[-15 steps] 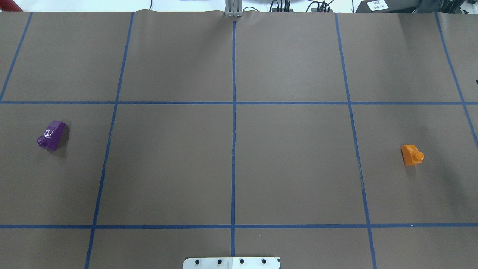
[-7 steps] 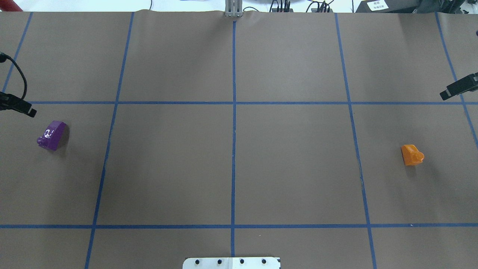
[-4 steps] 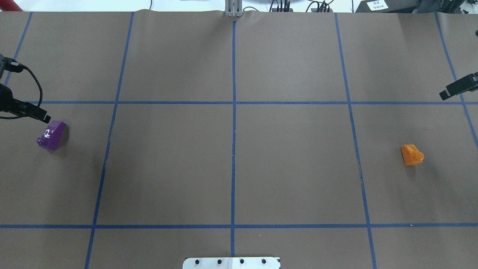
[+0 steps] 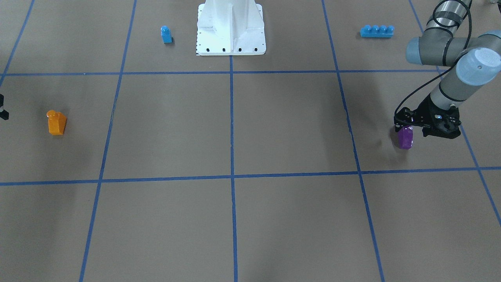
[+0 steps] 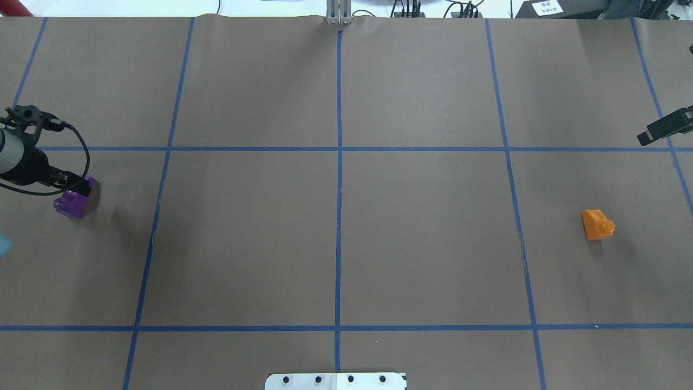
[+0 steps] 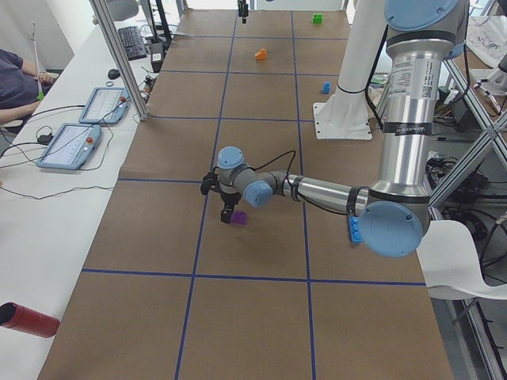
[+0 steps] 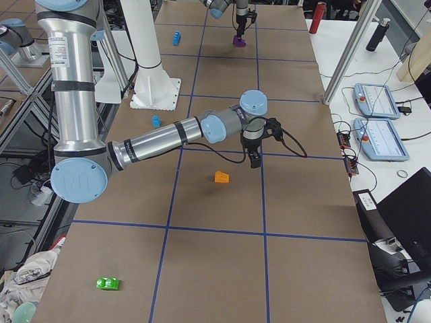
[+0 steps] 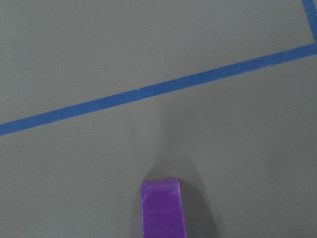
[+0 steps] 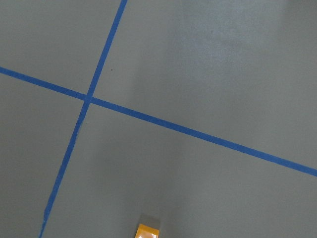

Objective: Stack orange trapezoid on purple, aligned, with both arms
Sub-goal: 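Lower the left gripper onto the purple trapezoid block and close it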

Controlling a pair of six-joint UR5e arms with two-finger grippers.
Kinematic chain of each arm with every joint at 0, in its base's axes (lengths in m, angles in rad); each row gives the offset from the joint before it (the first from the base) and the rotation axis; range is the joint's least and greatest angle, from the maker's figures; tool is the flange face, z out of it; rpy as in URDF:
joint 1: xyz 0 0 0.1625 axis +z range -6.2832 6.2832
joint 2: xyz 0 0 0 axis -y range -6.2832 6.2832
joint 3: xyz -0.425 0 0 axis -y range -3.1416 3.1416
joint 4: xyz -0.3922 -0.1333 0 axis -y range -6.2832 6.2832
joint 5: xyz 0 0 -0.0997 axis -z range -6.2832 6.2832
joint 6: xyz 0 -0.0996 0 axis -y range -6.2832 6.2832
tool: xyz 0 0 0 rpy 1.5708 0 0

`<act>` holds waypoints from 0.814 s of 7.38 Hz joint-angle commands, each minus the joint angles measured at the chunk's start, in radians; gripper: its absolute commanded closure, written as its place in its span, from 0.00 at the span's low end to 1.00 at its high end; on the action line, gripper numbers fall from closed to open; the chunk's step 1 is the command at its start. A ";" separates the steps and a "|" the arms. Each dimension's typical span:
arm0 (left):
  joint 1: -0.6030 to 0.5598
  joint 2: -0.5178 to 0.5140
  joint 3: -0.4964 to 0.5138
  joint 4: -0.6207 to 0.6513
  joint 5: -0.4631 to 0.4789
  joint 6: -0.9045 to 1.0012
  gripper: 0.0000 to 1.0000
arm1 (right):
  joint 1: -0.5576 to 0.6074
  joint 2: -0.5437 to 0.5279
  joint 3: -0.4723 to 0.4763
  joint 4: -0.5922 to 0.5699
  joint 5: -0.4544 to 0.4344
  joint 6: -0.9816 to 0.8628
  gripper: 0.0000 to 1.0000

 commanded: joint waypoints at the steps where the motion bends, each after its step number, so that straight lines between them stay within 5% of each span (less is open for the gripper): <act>1: 0.012 0.000 0.010 0.001 -0.004 0.000 0.34 | -0.001 0.000 -0.001 0.000 0.001 0.000 0.00; 2: 0.013 0.002 0.008 0.004 -0.008 0.000 0.38 | -0.001 0.001 -0.001 0.000 0.001 0.000 0.00; 3: 0.026 0.003 0.008 0.006 -0.008 0.000 0.54 | -0.001 0.001 -0.001 0.000 0.001 0.000 0.00; 4: 0.029 0.003 0.008 0.007 -0.007 0.001 0.99 | -0.001 0.001 0.001 0.000 0.002 0.000 0.00; 6: 0.027 0.006 -0.045 0.023 -0.010 -0.002 1.00 | -0.002 0.001 0.002 0.000 0.005 0.003 0.00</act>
